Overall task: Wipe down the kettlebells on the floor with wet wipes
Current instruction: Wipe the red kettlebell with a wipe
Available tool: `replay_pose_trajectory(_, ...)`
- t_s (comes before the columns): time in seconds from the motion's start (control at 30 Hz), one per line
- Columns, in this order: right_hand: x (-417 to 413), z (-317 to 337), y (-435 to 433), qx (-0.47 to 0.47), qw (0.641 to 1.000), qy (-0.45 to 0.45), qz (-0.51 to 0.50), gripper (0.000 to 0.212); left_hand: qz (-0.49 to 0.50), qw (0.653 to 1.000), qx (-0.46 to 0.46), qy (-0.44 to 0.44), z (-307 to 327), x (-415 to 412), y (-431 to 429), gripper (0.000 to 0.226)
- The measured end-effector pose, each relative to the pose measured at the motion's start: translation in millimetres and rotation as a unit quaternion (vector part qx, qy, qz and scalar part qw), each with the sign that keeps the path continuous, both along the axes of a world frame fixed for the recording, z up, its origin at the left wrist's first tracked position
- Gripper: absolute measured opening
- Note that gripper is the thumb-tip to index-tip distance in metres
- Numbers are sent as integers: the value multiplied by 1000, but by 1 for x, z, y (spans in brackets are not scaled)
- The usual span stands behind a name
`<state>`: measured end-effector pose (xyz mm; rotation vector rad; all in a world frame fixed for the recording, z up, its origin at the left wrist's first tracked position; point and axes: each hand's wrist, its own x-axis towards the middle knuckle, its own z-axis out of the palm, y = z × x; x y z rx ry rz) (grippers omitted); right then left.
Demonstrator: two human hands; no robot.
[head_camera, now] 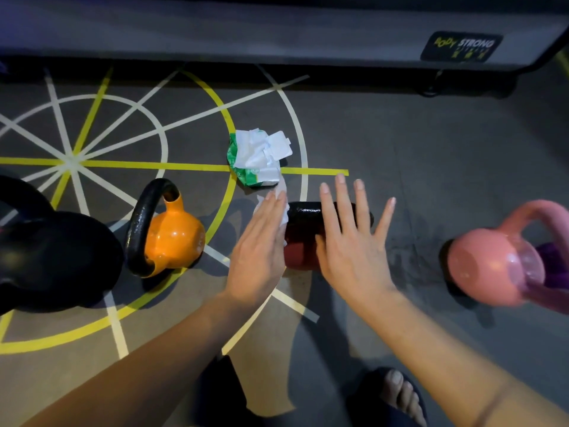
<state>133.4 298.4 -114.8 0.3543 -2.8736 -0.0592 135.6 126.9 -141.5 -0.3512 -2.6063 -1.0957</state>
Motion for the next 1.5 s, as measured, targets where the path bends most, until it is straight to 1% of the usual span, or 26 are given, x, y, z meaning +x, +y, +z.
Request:
replay_pose_trajectory(0.07,-5,-1,9,5,1000,12,13,83,-10,999,-40,30,1,5,2,48)
replay_pose_trajectory(0.13,-10,-4,16,10,999,26,34,87,-46,994,-86,56,1,9,0,49)
replay_pose_trajectory(0.17,-11,-5,18,8,999,33,40,89,-65,994,-81,46,-2,9,-3,53)
replay_pose_trajectory(0.2,-11,-7,18,1,998,41,42,89,-65,997,-51,9,-2,9,-8,55)
replay_pose_trajectory(0.23,-10,-7,16,-8,998,50,43,87,-35,998,-7,-49,-3,8,-13,52)
replay_pose_trajectory(0.3,-9,-9,14,-23,997,55,45,84,48,984,49,-162,-9,7,-21,44)
replay_pose_trajectory(0.33,-8,-9,14,-30,997,51,46,83,66,975,81,-198,-10,9,-21,41)
replay_pose_trajectory(0.43,-8,-10,12,-52,997,49,42,82,86,955,186,-214,1,6,-8,40)
replay_pose_trajectory(0.47,-8,-10,12,-54,997,46,43,81,89,956,185,-209,4,6,-4,43)
replay_pose_trajectory(0.53,-7,-10,11,-62,996,48,46,76,72,971,136,-184,8,5,0,48)
replay_pose_trajectory(0.6,-7,-8,12,-63,996,43,46,72,52,980,106,-160,3,8,-4,48)
replay_pose_trajectory(0.63,-7,-8,12,-64,996,42,43,72,55,980,100,-162,0,9,-7,45)
replay_pose_trajectory(0.7,-7,-8,12,-69,996,44,39,72,77,974,96,-192,-7,8,-10,41)
replay_pose_trajectory(0.77,-8,-10,11,-74,995,46,40,71,68,963,106,-240,-15,6,-16,39)
replay_pose_trajectory(0.8,-7,-10,10,-75,995,44,42,70,50,954,96,-278,-20,5,-21,39)
replay_pose_trajectory(0.87,-7,-11,13,-81,995,44,44,66,7,935,34,-354,-31,2,-27,37)
replay_pose_trajectory(0.9,-6,-11,13,-86,994,46,46,64,-1,927,14,-375,-35,2,-29,35)
replay_pose_trajectory(0.93,-6,-11,13,-90,994,46,47,62,4,924,20,-382,-37,2,-28,34)
replay_pose_trajectory(1.0,-8,-11,13,-95,993,47,47,60,29,930,67,-361,-34,2,-25,37)
replay_pose_trajectory(1.13,-8,-14,14,-103,992,48,50,61,38,957,113,-265,-21,11,-25,40)
replay_pose_trajectory(1.2,-8,-15,14,-105,992,48,48,62,43,956,127,-260,-17,14,-22,40)
replay_pose_trajectory(1.27,-8,-15,11,-110,992,46,41,62,50,950,118,-283,-15,9,-20,46)
replay_pose_trajectory(1.33,-8,-15,10,-112,992,40,37,62,44,941,85,-323,-19,-7,-21,49)
replay_pose_trajectory(1.43,-8,-14,12,-105,993,31,43,62,37,909,-4,-416,-31,-32,-21,38)
replay_pose_trajectory(1.47,-8,-14,12,-103,993,31,45,62,41,901,-13,-433,-34,-36,-21,35)
replay_pose_trajectory(1.5,-8,-14,13,-103,993,31,45,62,47,897,-1,-439,-36,-38,-21,32)
